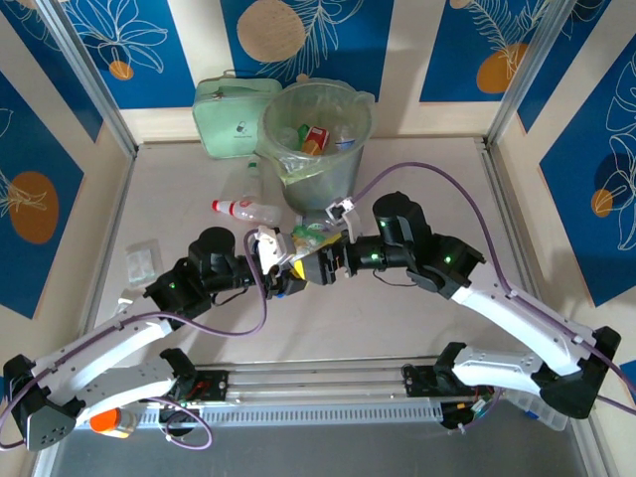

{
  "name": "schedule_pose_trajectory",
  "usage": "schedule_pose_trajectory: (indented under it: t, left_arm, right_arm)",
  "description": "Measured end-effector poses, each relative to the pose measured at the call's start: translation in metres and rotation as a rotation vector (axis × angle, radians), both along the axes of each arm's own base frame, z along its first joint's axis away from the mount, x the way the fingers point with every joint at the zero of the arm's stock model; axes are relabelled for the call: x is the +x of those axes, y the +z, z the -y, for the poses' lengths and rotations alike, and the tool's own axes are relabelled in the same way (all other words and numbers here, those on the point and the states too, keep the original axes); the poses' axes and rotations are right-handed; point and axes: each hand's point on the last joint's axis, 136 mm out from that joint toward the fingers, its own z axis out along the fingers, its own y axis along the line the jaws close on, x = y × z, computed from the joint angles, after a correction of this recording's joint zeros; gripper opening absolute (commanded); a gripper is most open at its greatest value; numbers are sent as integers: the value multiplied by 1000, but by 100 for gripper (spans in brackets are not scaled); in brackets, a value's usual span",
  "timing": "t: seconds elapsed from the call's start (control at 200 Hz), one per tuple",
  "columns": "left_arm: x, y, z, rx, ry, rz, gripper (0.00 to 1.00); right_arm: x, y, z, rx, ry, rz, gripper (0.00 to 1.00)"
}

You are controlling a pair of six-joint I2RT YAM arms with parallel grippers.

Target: Put the plastic bottles in the bin

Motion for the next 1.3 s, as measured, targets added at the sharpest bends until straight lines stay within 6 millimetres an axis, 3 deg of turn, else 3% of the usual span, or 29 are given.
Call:
schedule_pose_trajectory:
  t: [0.485,0.915,1.06,1.17,1.3]
  left_arm:
    - [3,-3,-2,11,24,-7,39]
    - [2,16,-4,-13,48,-15,80]
    - [1,39,-22,-71,119,27,85]
    - [3,68,-52,-143,239,99,85]
    - [16,80,-91,-167,447,137,85]
  right_arm:
    - [15,-12,-6,-44,-46,10,52]
    - [15,3,2,-17,-67,44,47]
    - [29,18,23,-5,-142,73,47]
    - [47,34,48,16,-240,104,46]
    - [74,47,82,30,-375,121,46]
